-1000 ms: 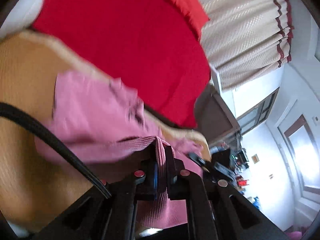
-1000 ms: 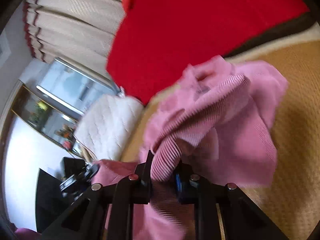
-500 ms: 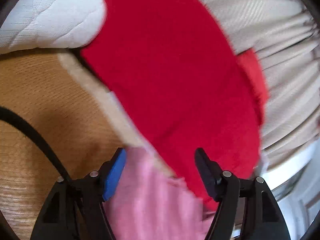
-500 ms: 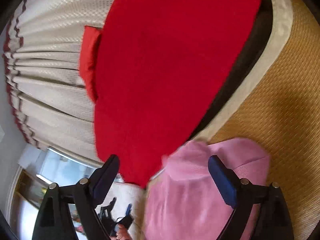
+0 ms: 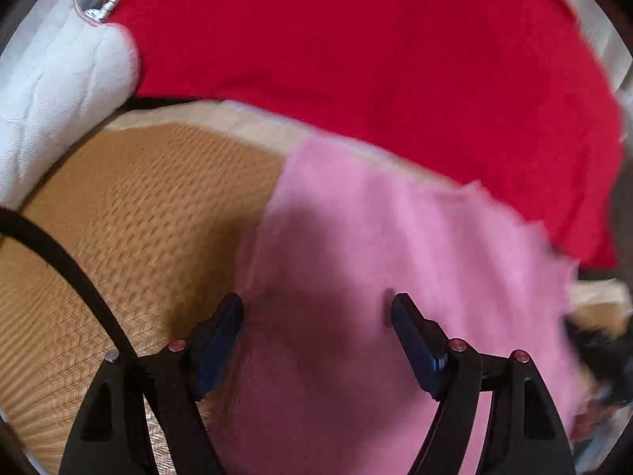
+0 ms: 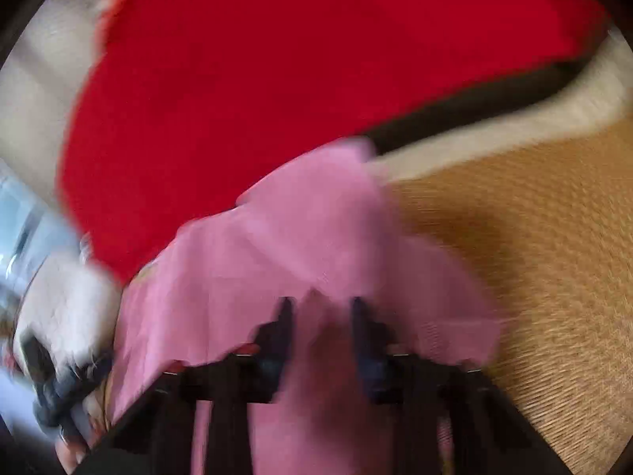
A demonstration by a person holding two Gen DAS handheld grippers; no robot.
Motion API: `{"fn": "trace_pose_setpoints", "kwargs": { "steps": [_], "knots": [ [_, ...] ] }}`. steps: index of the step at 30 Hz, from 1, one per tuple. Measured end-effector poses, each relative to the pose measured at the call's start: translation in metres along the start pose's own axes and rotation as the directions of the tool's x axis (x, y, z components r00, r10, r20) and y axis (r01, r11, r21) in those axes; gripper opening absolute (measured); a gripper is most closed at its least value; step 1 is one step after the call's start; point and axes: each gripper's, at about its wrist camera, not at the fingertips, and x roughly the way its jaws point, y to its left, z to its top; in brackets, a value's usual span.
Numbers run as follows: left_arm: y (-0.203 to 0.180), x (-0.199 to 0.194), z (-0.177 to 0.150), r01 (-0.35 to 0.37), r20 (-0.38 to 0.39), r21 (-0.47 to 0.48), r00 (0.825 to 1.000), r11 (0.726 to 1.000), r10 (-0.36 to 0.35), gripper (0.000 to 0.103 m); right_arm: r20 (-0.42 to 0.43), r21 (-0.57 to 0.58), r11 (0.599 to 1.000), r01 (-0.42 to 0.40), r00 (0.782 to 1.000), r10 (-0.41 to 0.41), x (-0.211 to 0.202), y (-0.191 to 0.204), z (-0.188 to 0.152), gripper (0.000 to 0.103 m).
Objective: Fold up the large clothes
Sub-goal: 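Open both grippers to release the hem and raise them off the jacket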
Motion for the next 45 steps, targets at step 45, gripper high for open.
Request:
{"fn": "trace_pose_setpoints", "kwargs": {
  "steps": [45],
  "knots": [
    [-0.079, -0.096, -0.059, -0.272, 0.385, 0.244, 0.908, 0.931, 0.164, 0.085, 0.039, -0.325, 0.929, 0.174, 0.985, -0.171, -0.058, 0.095, -0.058, 0.027]
  ]
}}
